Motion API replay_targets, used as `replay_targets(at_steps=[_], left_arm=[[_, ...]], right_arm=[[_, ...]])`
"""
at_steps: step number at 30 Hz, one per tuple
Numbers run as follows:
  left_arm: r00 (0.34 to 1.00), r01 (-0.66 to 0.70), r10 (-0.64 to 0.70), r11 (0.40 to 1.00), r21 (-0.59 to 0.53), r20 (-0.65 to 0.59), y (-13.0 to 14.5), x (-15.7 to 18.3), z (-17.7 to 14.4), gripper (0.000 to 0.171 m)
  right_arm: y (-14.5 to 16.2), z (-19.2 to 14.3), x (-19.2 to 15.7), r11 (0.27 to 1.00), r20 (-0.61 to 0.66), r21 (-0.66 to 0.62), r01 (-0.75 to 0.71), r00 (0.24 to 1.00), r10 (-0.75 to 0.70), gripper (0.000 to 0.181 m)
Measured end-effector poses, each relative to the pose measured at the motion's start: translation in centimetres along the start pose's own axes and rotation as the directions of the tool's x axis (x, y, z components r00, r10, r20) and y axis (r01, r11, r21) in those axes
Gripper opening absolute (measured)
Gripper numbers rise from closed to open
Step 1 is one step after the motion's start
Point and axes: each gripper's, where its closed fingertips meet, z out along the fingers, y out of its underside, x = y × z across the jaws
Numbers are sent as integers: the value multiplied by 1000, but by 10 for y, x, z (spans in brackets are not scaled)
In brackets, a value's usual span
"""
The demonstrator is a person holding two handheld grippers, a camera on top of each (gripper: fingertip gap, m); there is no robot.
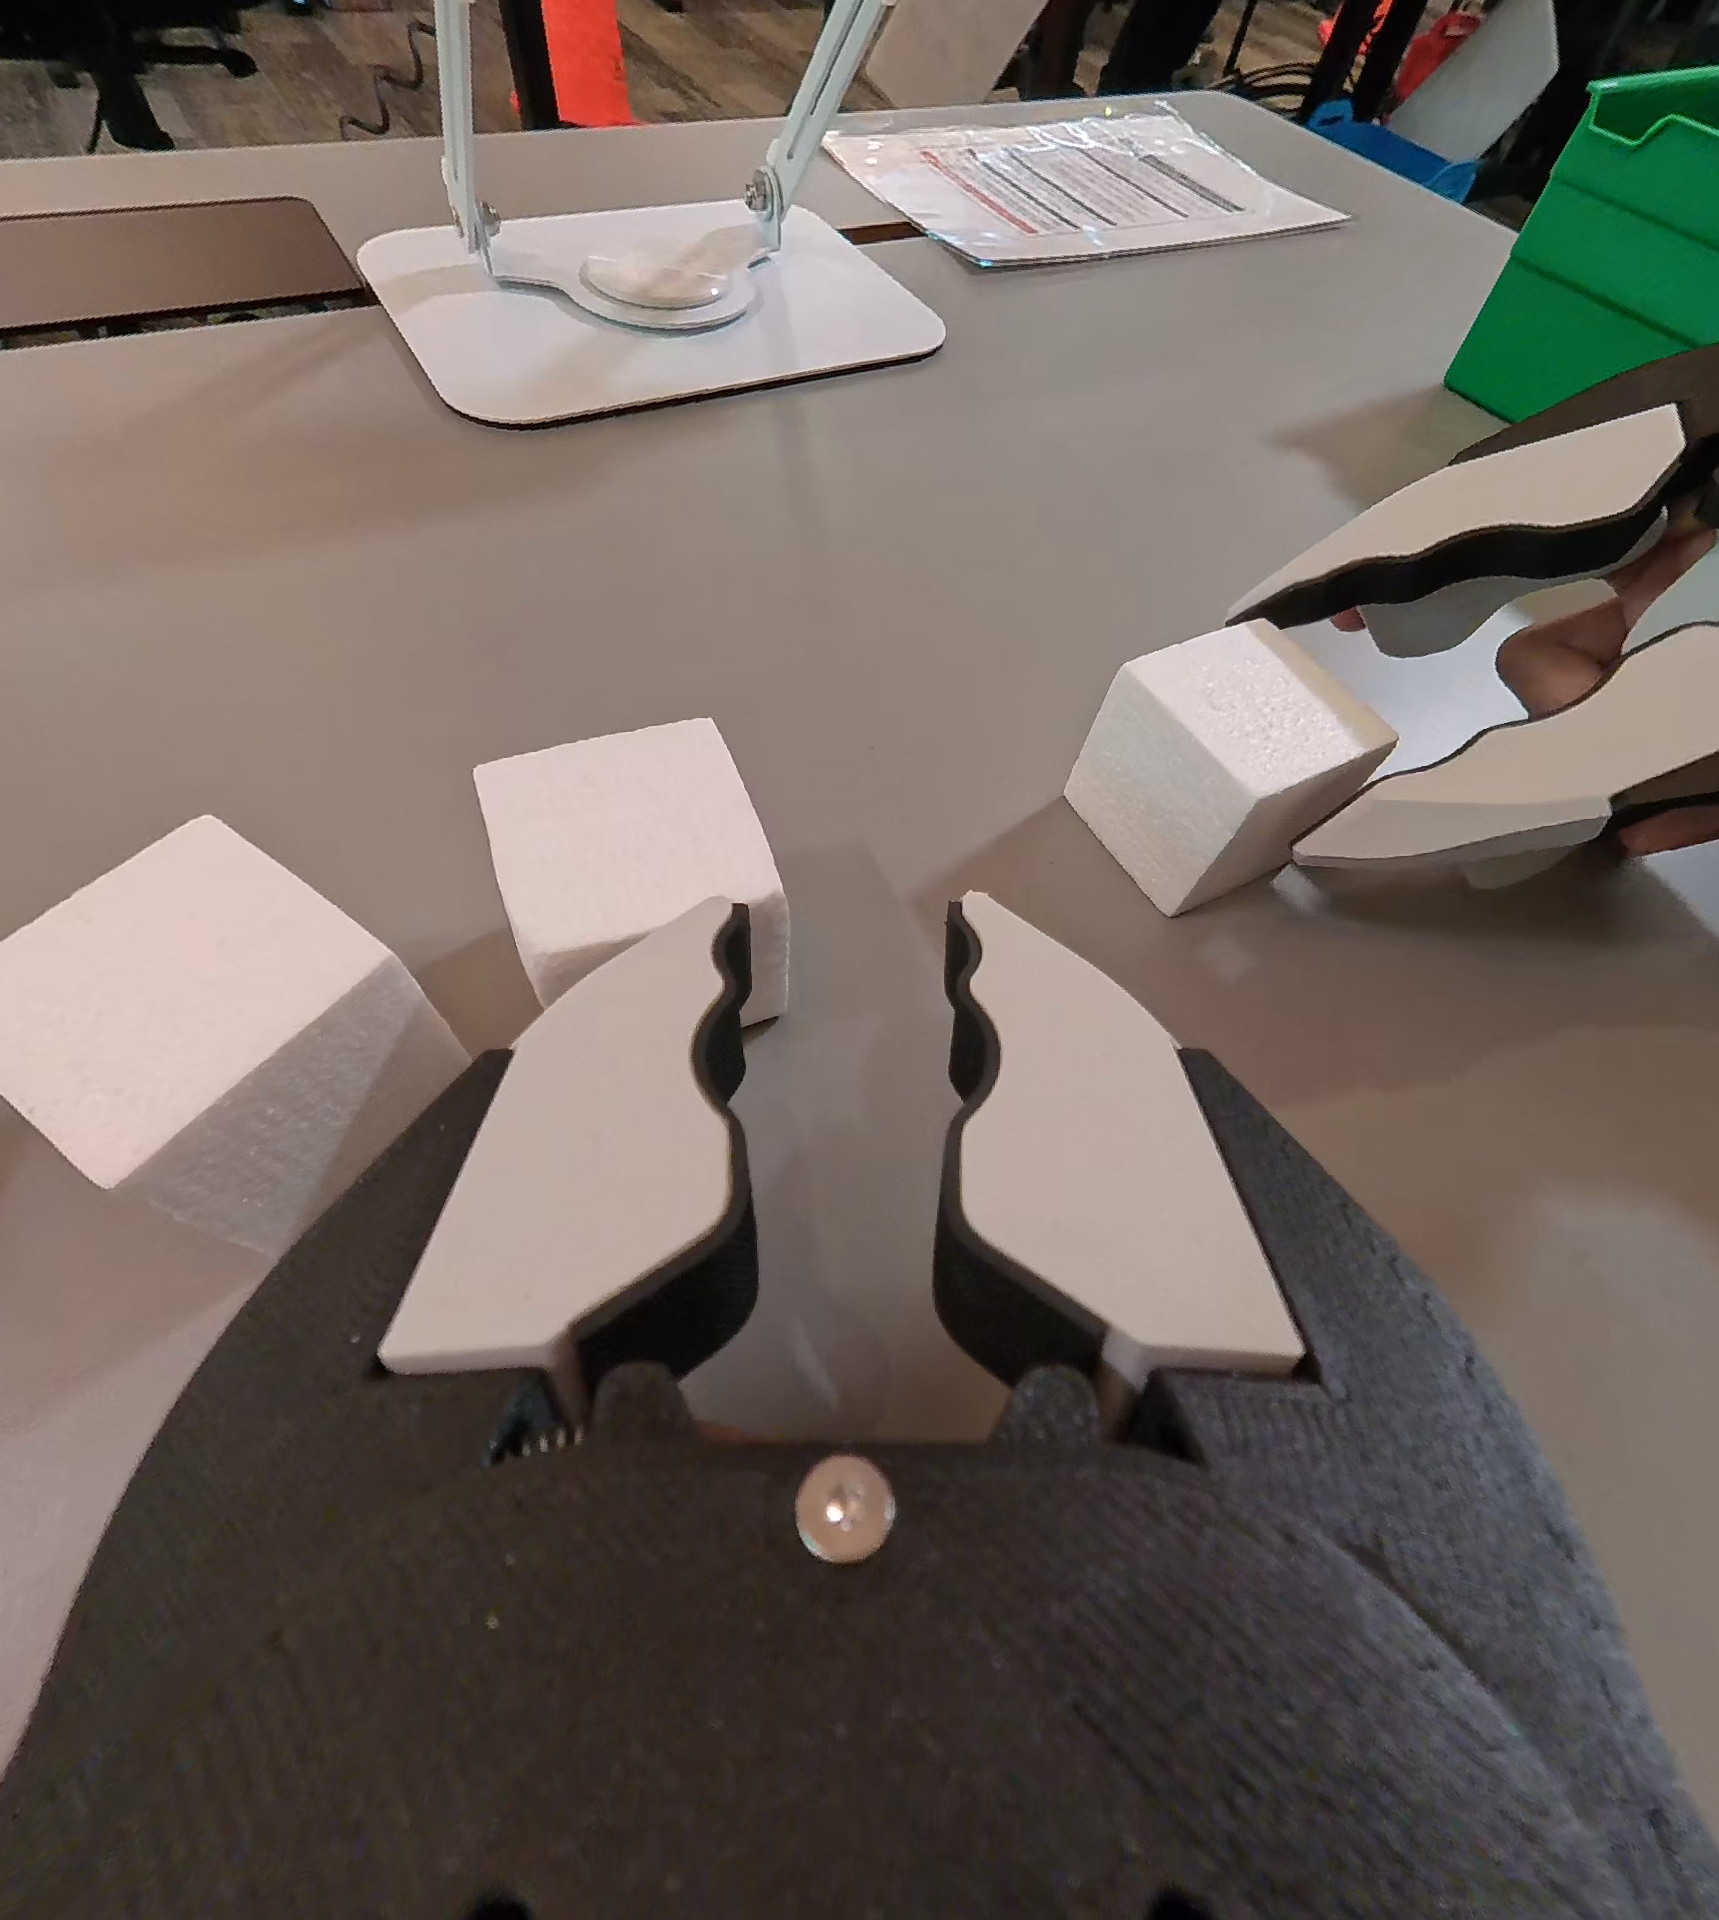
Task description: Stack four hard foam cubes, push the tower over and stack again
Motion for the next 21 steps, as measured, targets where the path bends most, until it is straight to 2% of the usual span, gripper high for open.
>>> replay_targets(at_steps=[21], left_arm=[[1000,-1,1,1000,0,1,0,0,-1,36]], right_arm=[[-1,2,2,1000,-24,-5,12,1000,-12,60]])
